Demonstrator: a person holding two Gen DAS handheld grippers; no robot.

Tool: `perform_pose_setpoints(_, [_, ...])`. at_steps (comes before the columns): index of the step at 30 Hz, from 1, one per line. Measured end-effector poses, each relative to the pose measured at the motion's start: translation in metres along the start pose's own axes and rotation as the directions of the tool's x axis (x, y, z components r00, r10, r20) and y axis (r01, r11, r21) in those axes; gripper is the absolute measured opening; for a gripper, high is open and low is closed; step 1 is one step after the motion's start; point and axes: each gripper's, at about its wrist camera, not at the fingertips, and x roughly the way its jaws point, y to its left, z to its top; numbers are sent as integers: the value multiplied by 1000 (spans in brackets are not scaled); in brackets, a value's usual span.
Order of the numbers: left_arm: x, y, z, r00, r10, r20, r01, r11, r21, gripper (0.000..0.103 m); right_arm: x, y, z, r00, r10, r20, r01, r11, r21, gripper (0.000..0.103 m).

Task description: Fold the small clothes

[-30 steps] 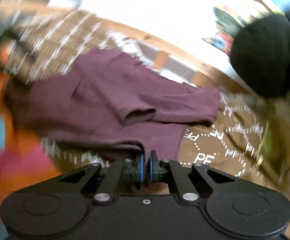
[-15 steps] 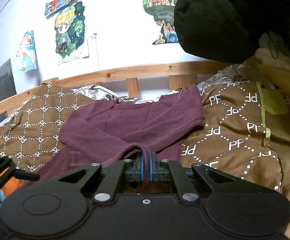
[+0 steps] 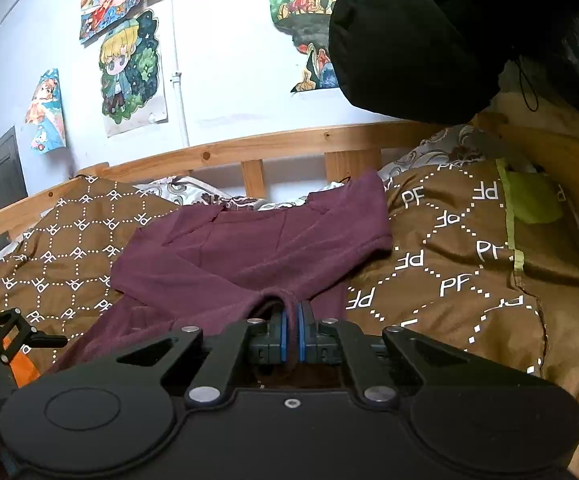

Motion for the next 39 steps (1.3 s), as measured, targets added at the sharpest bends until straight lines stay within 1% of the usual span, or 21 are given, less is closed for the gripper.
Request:
perform_pose_setpoints(1, [-3, 7, -4, 1000, 9, 7, -9, 1000, -12, 65, 0, 0, 0, 1000, -2, 0, 2, 1000, -4, 5])
perform_pose_setpoints(3, [-6, 22, -9, 1000, 15, 14, -14, 998, -58, 40, -1, 0, -1, 1000, -6, -2, 6, 1000, -10, 5])
perform_pose_setpoints(4, [-8, 31, -12, 1000, 7, 18, -5, 995, -98, 35, -1, 1, -2, 1000, -7, -3, 7, 1000, -11, 5])
perform_pose_setpoints(5, [-12, 38, -15, 1000, -1, 24, 4, 991, -137, 19, -2, 2, -4, 1000, -8, -5, 8, 1000, -13, 5])
perform_pose_setpoints(6, [-15, 48, -18, 999, -7, 31, 13, 982, -190, 7, -3, 5, -5, 1000, -8, -7, 8, 1000, -17, 5])
perform_pose_setpoints(7, [-17, 57, -20, 999, -23, 44, 33, 972, -231, 6, -4, 8, -6, 1000, -9, -9, 8, 1000, -23, 5])
perform_pose_setpoints(10, [-32, 81, -25, 993, -47, 107, 81, 939, -333, 4, -9, 17, -9, 1000, -3, -11, 3, 999, -40, 5])
perform_pose_setpoints(13, [-54, 100, -29, 982, -32, 185, 104, 912, -396, 4, -20, 30, -10, 1000, -10, 6, 11, 997, -79, 4])
perform_pose_setpoints(17, [-84, 120, -32, 965, -7, 262, 122, 897, -426, 3, -48, 41, -2, 997, -28, 67, 36, 992, -119, 4])
perform_pose_setpoints(19, [-102, 130, -35, 959, -10, 282, 137, 890, -434, 3, -67, 45, 2, 995, -42, 91, 52, 992, -113, 4])
perform_pose_setpoints(21, [-123, 136, -41, 952, -22, 304, 158, 888, -432, 3, -83, 50, 5, 995, -42, 89, 51, 993, -108, 4])
perform_pose_setpoints(23, [-142, 141, -48, 949, -56, 310, 191, 884, -426, 3, -101, 56, 7, 996, -31, 79, 41, 991, -126, 4])
perform_pose_setpoints(24, [-154, 144, -53, 947, -91, 309, 223, 877, -426, 3, -111, 60, 8, 997, -26, 74, 37, 989, -141, 4])
perform_pose_setpoints(26, [-171, 148, -62, 945, -131, 299, 251, 877, -409, 3, -130, 66, 13, 998, -11, 61, 21, 988, -154, 4])
perform_pose_setpoints(29, [-196, 156, -74, 942, -159, 295, 270, 882, -387, 3, -162, 75, 19, 999, 23, 36, -17, 985, -170, 4])
perform_pose_setpoints(31, [-205, 164, -74, 940, -176, 294, 282, 885, -371, 4, -181, 81, 22, 999, 44, 21, -39, 981, -190, 4])
perform_pose_setpoints(33, [-207, 168, -70, 938, -189, 290, 292, 884, -366, 4, -189, 88, 26, 999, 46, 5, -44, 976, -211, 4])
perform_pose_setpoints(35, [-201, 171, -60, 939, -178, 293, 279, 895, -349, 4, -188, 92, 30, 999, 53, 9, -50, 974, -221, 4])
perform_pose_setpoints(37, [-186, 181, -42, 942, -160, 296, 260, 904, -338, 4, -178, 94, 37, 999, 40, 25, -33, 972, -232, 4])
perform_pose_setpoints(38, [-178, 185, -33, 941, -163, 295, 264, 901, -344, 4, -170, 93, 41, 999, 34, 30, -26, 973, -231, 4])
perform_pose_setpoints(39, [-165, 192, -21, 945, -167, 280, 264, 896, -358, 4, -158, 90, 47, 999, 28, 36, -19, 974, -226, 4])
